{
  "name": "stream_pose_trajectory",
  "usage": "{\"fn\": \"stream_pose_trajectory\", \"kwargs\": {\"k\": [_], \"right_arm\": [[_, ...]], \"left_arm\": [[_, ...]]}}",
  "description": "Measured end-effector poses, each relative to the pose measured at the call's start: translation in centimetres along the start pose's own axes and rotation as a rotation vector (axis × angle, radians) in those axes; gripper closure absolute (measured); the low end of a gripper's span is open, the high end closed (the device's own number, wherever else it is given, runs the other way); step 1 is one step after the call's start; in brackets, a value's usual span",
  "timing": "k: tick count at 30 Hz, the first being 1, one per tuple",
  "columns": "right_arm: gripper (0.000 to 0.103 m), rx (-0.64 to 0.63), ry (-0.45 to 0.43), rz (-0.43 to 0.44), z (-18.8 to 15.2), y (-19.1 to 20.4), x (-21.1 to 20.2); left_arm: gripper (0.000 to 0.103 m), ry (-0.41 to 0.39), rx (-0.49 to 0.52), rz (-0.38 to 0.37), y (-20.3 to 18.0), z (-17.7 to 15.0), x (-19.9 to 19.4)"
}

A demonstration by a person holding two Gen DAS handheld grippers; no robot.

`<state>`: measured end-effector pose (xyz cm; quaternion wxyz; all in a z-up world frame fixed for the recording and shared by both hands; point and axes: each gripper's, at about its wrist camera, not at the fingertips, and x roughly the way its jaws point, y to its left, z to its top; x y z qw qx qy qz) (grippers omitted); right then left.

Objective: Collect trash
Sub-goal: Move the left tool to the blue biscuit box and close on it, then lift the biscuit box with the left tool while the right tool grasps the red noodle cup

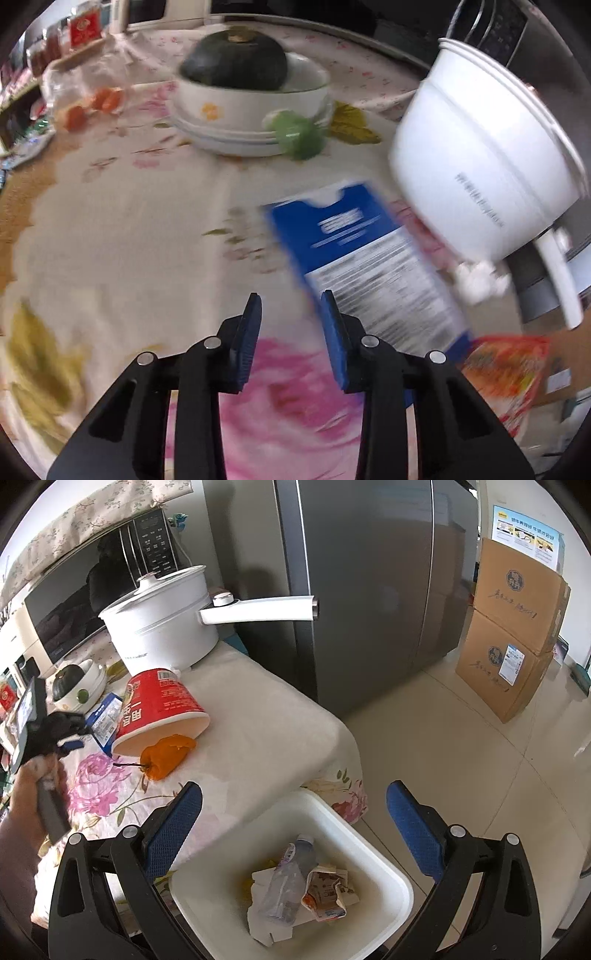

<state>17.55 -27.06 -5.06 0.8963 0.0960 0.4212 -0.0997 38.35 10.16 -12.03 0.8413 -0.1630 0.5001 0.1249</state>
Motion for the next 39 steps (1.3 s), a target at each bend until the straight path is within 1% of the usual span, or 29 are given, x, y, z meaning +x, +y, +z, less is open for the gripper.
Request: {"fn": "stream_pose_trajectory", "kwargs": {"k": [1, 2, 3, 4, 5, 6, 7, 9, 11, 13, 15, 16, 20, 21, 22, 24, 25, 27, 28, 30, 33, 35, 39], "right_arm": [[0.007, 0.001, 0.000, 0.004, -0.1, 0.1, -0.1], [0.007, 0.002, 0.000, 0.010, -0.1, 0.1, -0.2], [0.007, 0.004, -0.002, 0.014, -0.1, 0.1, -0.3], [0.007, 0.004, -0.007, 0.021, 0.0, 0.1, -0.5], [0.007, 0.003, -0.010, 0.023, 0.0, 0.1, -0.6], [0.007, 0.002, -0.012, 0.025, 0.0, 0.1, -0.6], [0.007, 0.002, -0.013, 0.027, 0.1, 0.1, -0.7], [0.007, 0.011, -0.010, 0.035, 0.3, -0.1, -0.7], [0.007, 0.018, -0.007, 0.044, 0.4, -0.4, -0.7], [0.007, 0.026, -0.004, 0.049, 0.5, -0.7, -0.7], [0.007, 0.042, 0.005, 0.062, 0.6, -1.3, -0.7], [0.007, 0.048, 0.010, 0.071, 0.6, -1.4, -0.6], [0.007, 0.083, 0.043, 0.136, 0.8, -2.0, -0.6], [0.007, 0.090, 0.048, 0.157, 0.8, -2.1, -0.7], [0.007, 0.093, 0.050, 0.168, 0.8, -2.0, -0.7], [0.007, 0.089, 0.049, 0.181, 0.8, -1.9, -0.9], [0.007, 0.085, 0.048, 0.183, 0.8, -1.7, -1.0], [0.007, 0.076, 0.050, 0.184, 0.7, -1.5, -1.0], [0.007, 0.075, 0.051, 0.185, 0.8, -1.6, -1.0], [0.007, 0.077, 0.053, 0.189, 0.8, -1.6, -1.0], [0.007, 0.077, 0.054, 0.187, 0.8, -1.7, -1.0], [0.007, 0.075, 0.054, 0.185, 0.9, -1.6, -1.0], [0.007, 0.055, 0.054, 0.172, 0.7, -1.0, -0.7]], "left_arm": [[0.070, 0.039, -0.027, 0.009, 1.2, -0.3, 0.1], [0.070, 0.059, -0.060, 0.003, 2.1, -0.6, 0.1], [0.067, 0.067, -0.110, -0.027, 3.1, -0.8, -0.1], [0.052, 0.070, -0.159, -0.064, 3.7, -0.9, -0.4], [0.029, 0.076, -0.197, -0.084, 4.0, -0.9, -0.4], [0.022, 0.088, -0.247, -0.112, 4.1, -0.8, -0.5], [0.019, 0.101, -0.293, -0.143, 3.9, -0.7, -0.5], [0.016, 0.125, -0.336, -0.175, 2.8, -0.6, -0.4], [0.011, 0.118, -0.337, -0.164, 0.6, 0.0, 0.1], [0.009, 0.098, -0.319, -0.120, -1.8, 0.6, 0.4], [0.008, 0.095, -0.312, -0.081, -3.4, 1.2, 0.9], [0.007, 0.093, -0.294, -0.025, -4.7, 1.9, 1.2], [0.007, 0.088, -0.257, 0.134, -7.1, 3.2, 2.0], [0.007, 0.088, -0.255, 0.151, -7.1, 3.3, 2.1], [0.007, 0.089, -0.256, 0.175, -7.7, 3.5, 2.5], [0.007, 0.102, -0.252, 0.201, -8.3, 3.6, 3.2], [0.007, 0.116, -0.247, 0.212, -8.9, 3.9, 4.1], [0.006, 0.187, -0.232, 0.241, -9.4, 3.7, 6.3], [0.006, 0.168, -0.187, 0.275, -9.9, 3.6, 6.5], [0.006, 0.163, -0.177, 0.255, -9.2, 3.5, 6.2], [0.006, 0.174, -0.136, 0.220, -8.7, 3.6, 5.9], [0.009, 0.171, -0.111, 0.191, -7.8, 3.4, 5.2], [0.010, 0.151, -0.024, 0.145, -7.1, 3.4, 5.2]]}}
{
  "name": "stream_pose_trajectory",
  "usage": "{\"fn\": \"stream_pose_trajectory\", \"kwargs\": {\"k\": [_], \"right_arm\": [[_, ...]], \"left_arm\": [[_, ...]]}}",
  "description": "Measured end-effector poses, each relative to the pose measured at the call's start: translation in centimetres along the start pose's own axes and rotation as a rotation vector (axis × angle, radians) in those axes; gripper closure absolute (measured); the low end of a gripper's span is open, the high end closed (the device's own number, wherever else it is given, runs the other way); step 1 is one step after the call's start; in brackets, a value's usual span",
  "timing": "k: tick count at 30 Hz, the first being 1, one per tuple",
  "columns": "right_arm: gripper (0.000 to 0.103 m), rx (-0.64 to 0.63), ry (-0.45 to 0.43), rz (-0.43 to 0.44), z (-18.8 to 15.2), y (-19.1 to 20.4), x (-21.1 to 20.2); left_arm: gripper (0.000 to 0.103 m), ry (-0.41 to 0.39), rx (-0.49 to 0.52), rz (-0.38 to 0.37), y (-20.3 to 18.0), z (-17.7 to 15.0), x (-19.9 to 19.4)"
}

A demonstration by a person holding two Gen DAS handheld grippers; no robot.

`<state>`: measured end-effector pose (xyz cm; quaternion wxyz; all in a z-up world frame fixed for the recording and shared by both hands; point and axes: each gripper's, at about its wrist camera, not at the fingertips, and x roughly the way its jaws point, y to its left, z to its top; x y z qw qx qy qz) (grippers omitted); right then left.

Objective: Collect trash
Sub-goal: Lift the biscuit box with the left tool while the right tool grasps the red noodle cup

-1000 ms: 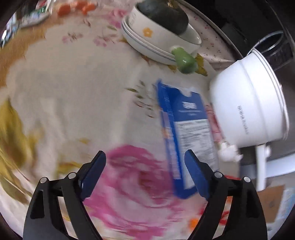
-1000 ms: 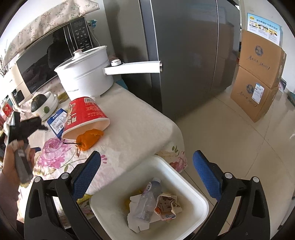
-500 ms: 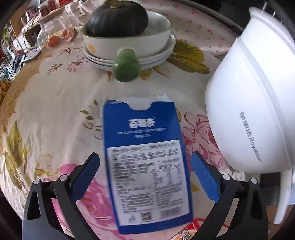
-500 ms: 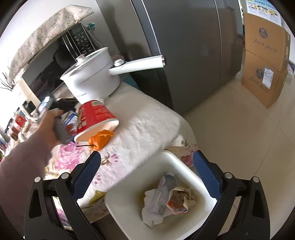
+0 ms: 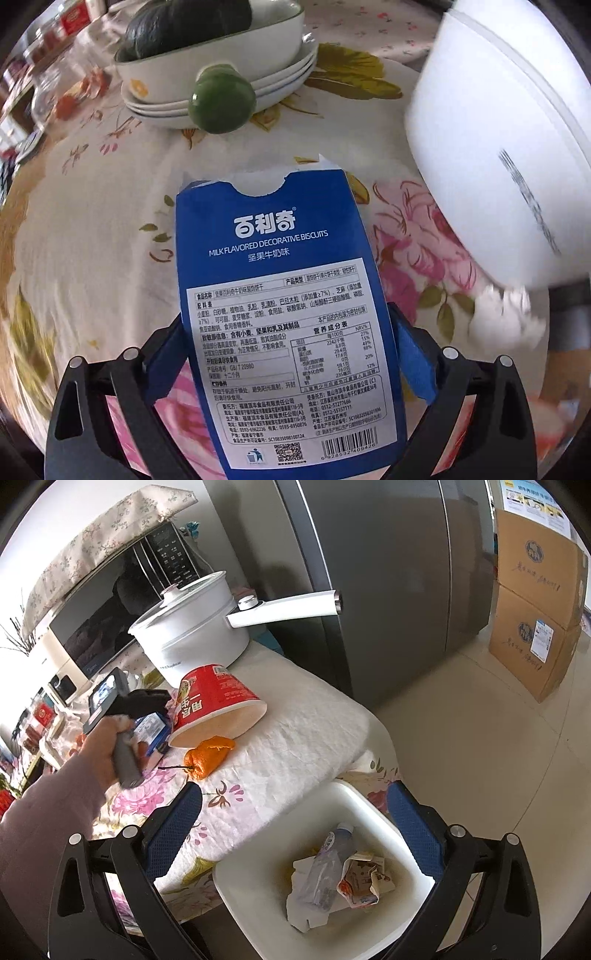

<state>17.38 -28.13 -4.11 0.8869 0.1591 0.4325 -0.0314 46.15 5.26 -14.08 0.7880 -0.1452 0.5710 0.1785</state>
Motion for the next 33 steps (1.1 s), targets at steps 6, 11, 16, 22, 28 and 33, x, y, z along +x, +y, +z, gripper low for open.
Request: {"fn": "stream_pose_trajectory", "kwargs": {"k": [6, 11, 16, 22, 28, 33], "right_arm": [[0.007, 0.012, 0.024, -0.003, -0.1, 0.3, 1.2], [0.007, 0.107, 0.068, 0.077, -0.2, 0.1, 3.0], [0.011, 0.193, 0.098, 0.215, 0.0, 1.0, 4.9], [0.037, 0.359, 0.148, 0.418, 2.0, 2.1, 8.1], [0.045, 0.507, 0.150, 0.520, 4.2, 2.7, 12.1], [0.046, 0.581, 0.163, 0.561, 4.6, 2.5, 15.6]], "left_arm": [[0.010, -0.085, 0.111, -0.070, 3.8, -3.7, -1.8], [0.011, -0.108, 0.123, -0.135, 8.8, -7.2, -3.1], [0.011, -0.092, 0.086, -0.270, 14.0, -10.7, -4.7], [0.011, -0.074, 0.006, -0.495, 16.2, -12.8, -8.3], [0.011, -0.055, 0.007, -0.666, 15.1, -13.0, -10.3], [0.010, -0.061, 0.043, -0.738, 13.3, -11.7, -11.7]]}}
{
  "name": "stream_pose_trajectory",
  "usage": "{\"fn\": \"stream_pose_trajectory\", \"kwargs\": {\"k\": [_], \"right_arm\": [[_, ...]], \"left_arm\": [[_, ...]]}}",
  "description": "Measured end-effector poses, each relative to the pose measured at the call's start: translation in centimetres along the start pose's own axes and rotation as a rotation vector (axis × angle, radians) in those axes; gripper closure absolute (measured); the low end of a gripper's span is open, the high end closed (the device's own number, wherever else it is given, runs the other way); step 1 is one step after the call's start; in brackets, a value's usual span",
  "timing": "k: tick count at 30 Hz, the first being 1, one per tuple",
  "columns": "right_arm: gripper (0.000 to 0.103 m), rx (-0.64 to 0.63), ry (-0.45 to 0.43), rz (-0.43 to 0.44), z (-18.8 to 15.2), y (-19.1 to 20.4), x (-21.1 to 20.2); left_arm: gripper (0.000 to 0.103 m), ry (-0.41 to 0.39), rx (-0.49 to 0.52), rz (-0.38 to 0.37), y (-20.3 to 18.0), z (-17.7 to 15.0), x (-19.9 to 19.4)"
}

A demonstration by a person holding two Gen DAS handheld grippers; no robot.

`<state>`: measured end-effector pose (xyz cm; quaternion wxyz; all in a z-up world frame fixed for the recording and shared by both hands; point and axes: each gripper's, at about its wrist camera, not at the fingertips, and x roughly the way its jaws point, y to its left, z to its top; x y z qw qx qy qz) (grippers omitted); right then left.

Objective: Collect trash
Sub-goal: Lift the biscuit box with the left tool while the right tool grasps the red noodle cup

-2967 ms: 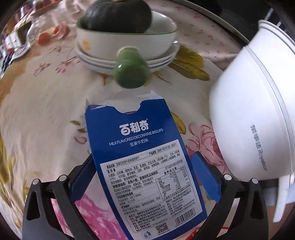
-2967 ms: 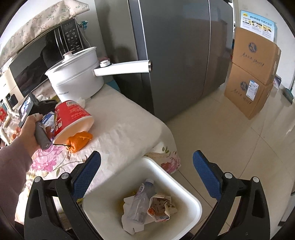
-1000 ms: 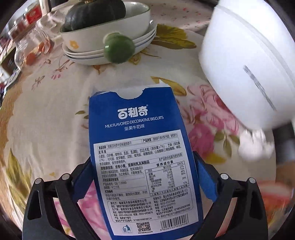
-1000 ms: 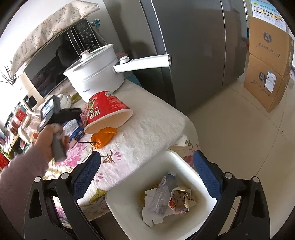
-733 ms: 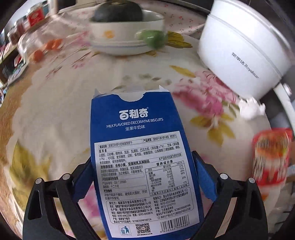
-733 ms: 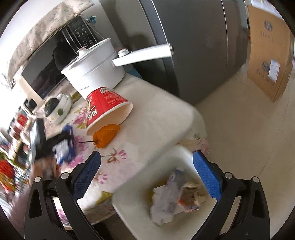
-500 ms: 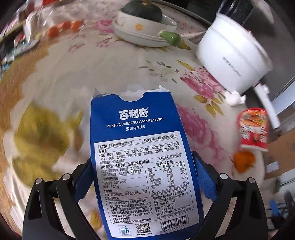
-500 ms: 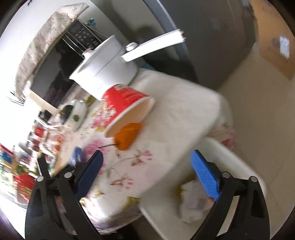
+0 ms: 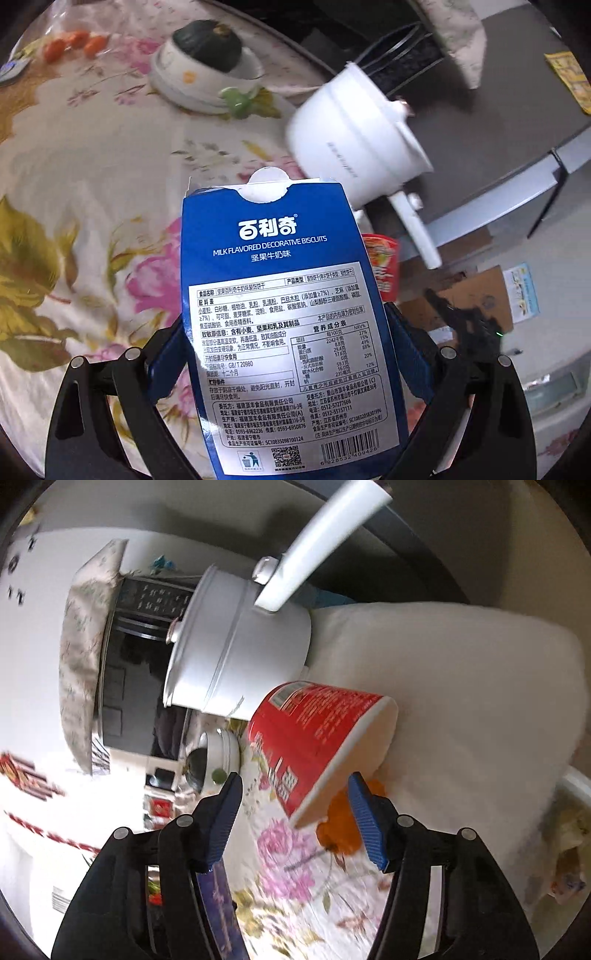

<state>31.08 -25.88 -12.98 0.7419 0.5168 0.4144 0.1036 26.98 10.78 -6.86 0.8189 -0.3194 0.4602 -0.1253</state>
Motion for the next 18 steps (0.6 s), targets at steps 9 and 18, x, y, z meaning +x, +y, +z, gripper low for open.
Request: {"fn": "stream_pose_trajectory", "kwargs": {"k": [9, 18], "right_arm": [[0.068, 0.015, 0.030, 0.011, 1.1, -0.3, 3.4], [0.099, -0.078, 0.001, 0.050, 1.4, 1.9, 3.3]], "left_arm": [[0.010, 0.016, -0.009, 0.000, 0.6, 0.0, -0.4], [0.010, 0.015, -0.002, 0.016, 0.8, -0.2, 0.0]]}}
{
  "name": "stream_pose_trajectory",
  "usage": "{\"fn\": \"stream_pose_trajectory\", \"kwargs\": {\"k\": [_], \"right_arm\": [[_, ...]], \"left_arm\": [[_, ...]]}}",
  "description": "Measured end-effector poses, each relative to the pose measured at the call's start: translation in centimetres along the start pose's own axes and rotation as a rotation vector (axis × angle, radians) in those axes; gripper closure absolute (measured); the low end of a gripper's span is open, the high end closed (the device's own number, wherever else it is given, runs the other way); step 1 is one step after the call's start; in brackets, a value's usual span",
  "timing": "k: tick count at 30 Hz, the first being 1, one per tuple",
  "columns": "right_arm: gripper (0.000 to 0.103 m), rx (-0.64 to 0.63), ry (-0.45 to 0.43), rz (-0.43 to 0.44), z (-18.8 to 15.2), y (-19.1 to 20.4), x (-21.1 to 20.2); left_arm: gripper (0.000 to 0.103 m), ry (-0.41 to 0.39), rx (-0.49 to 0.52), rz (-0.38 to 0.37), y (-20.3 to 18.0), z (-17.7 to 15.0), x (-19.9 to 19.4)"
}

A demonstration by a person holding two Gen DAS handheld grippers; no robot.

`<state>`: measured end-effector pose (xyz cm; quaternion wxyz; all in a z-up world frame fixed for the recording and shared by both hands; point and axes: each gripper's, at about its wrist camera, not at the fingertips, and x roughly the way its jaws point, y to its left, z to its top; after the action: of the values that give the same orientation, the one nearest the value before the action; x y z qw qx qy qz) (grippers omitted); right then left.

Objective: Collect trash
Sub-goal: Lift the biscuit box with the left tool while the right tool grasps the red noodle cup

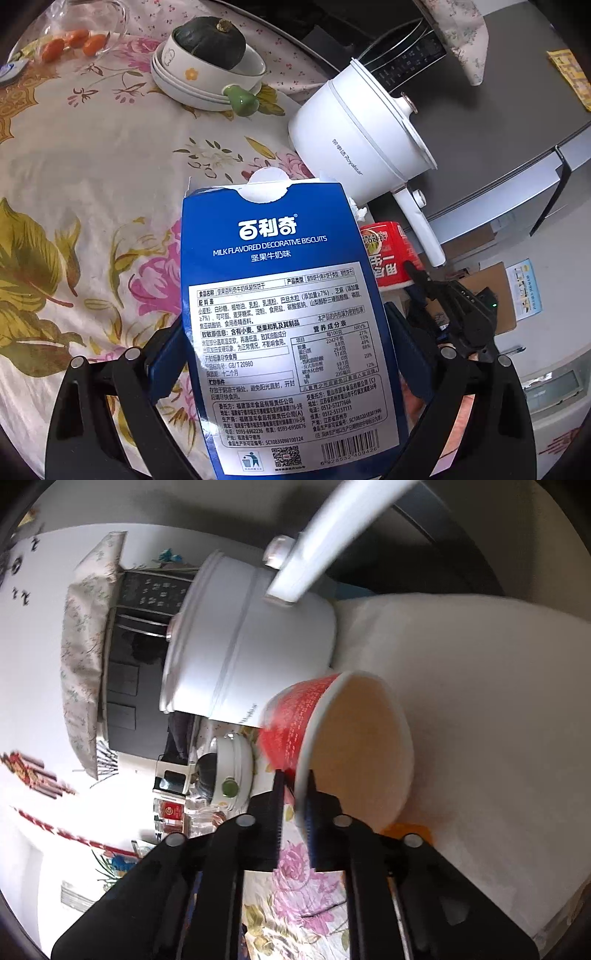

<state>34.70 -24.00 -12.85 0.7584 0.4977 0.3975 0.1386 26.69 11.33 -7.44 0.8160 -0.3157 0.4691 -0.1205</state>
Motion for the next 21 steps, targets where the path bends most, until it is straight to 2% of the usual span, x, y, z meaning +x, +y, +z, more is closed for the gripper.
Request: {"fn": "stream_pose_trajectory", "kwargs": {"k": [15, 21], "right_arm": [[0.099, -0.233, -0.076, -0.017, -0.1, 5.4, -2.7], [0.099, -0.377, -0.135, -0.096, -1.0, 7.8, -5.5]], "left_arm": [[0.010, -0.044, 0.019, -0.004, -0.3, -0.1, -0.8], [0.010, -0.048, 0.023, -0.021, -0.8, -0.3, -0.9]]}}
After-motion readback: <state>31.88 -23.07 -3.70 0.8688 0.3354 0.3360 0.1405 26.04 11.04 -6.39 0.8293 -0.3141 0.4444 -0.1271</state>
